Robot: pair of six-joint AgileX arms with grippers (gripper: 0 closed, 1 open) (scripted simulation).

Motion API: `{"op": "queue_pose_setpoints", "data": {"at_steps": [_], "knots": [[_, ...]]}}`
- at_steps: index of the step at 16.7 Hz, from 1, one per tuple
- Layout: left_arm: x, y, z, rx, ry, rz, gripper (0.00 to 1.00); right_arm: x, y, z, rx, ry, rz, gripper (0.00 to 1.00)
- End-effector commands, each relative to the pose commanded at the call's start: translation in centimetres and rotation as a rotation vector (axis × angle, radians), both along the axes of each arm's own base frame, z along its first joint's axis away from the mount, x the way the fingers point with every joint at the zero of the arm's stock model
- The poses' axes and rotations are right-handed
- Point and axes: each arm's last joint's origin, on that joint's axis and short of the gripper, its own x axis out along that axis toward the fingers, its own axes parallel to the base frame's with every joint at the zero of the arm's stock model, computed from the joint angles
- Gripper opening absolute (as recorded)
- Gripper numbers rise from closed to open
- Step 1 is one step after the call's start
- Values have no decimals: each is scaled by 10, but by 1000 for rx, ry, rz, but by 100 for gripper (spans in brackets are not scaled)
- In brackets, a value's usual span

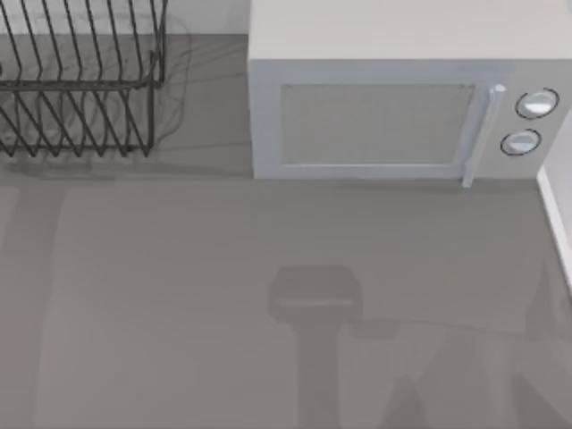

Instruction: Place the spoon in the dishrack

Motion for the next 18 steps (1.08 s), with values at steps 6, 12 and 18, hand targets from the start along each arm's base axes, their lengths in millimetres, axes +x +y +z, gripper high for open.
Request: {"op": "queue_pose_setpoints", "data": {"at_steps": [6,12,18], "knots": [[34,3,-9,1,2,-7,0,0,0,0,0,0,0,100],[139,9,-80,2,3,-1,0,0,0,0,0,0,0,100],[194,0,-174,3,-14,0,0,0,0,0,0,0,0,100]]}}
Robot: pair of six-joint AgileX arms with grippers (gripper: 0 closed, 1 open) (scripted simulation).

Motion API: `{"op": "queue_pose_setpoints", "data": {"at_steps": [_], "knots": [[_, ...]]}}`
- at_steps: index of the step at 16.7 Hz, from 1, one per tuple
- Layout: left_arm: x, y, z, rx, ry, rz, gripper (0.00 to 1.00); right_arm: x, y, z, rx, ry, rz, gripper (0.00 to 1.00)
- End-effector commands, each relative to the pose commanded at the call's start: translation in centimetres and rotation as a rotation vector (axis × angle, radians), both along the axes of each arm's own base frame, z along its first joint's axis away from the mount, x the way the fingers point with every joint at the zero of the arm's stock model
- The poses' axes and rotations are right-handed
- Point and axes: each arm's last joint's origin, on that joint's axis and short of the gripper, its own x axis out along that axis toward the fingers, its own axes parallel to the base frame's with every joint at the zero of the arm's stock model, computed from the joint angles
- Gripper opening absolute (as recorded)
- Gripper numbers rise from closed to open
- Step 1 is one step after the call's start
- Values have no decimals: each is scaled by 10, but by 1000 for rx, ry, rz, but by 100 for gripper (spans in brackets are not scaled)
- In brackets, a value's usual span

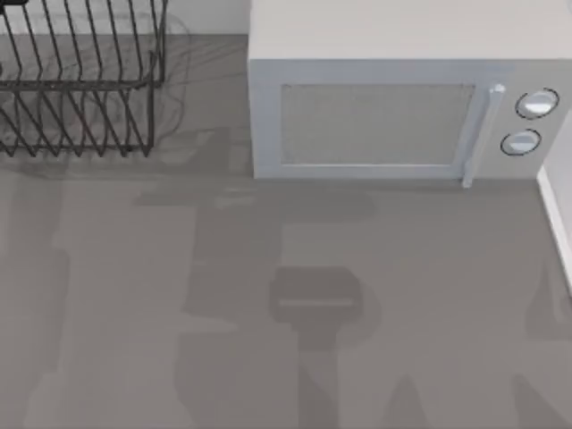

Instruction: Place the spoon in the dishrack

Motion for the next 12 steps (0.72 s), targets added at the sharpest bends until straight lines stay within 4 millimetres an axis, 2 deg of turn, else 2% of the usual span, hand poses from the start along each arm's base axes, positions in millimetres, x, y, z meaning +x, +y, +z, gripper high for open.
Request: {"op": "queue_pose_setpoints", "data": {"at_steps": [3,8,12], "knots": [[5,-4,-25,-3,13,0,0,0,0,0,0,0,0,100],[6,-4,-26,-3,14,0,0,0,0,0,0,0,0,100],[6,-4,-26,-3,14,0,30,0,0,0,0,0,0,100]]}}
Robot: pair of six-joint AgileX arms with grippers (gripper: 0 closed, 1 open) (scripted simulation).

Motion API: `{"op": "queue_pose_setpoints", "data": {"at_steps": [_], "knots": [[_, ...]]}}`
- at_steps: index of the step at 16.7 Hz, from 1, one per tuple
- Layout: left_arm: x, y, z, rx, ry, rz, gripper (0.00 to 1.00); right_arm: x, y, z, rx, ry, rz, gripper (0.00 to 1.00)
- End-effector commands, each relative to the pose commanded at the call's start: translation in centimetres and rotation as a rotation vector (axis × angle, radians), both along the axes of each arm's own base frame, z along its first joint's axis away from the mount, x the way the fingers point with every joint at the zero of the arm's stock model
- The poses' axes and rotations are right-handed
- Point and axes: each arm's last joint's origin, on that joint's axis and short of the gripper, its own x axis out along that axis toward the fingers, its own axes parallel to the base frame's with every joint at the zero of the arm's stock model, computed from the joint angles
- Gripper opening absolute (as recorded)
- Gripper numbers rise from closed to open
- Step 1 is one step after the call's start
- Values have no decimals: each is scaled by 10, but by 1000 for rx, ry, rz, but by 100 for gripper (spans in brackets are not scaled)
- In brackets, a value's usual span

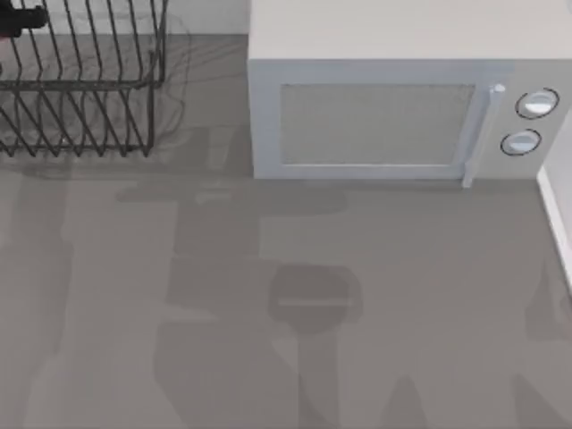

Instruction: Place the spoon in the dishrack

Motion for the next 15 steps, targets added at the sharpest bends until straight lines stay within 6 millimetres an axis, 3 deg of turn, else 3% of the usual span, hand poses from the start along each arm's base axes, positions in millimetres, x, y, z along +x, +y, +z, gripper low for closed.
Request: {"op": "queue_pose_setpoints", "data": {"at_steps": [9,15], "knots": [[0,0,0,0,0,0,98,0,0,0,0,0,0,100],[0,0,0,0,0,0,100,0,0,0,0,0,0,100]]}}
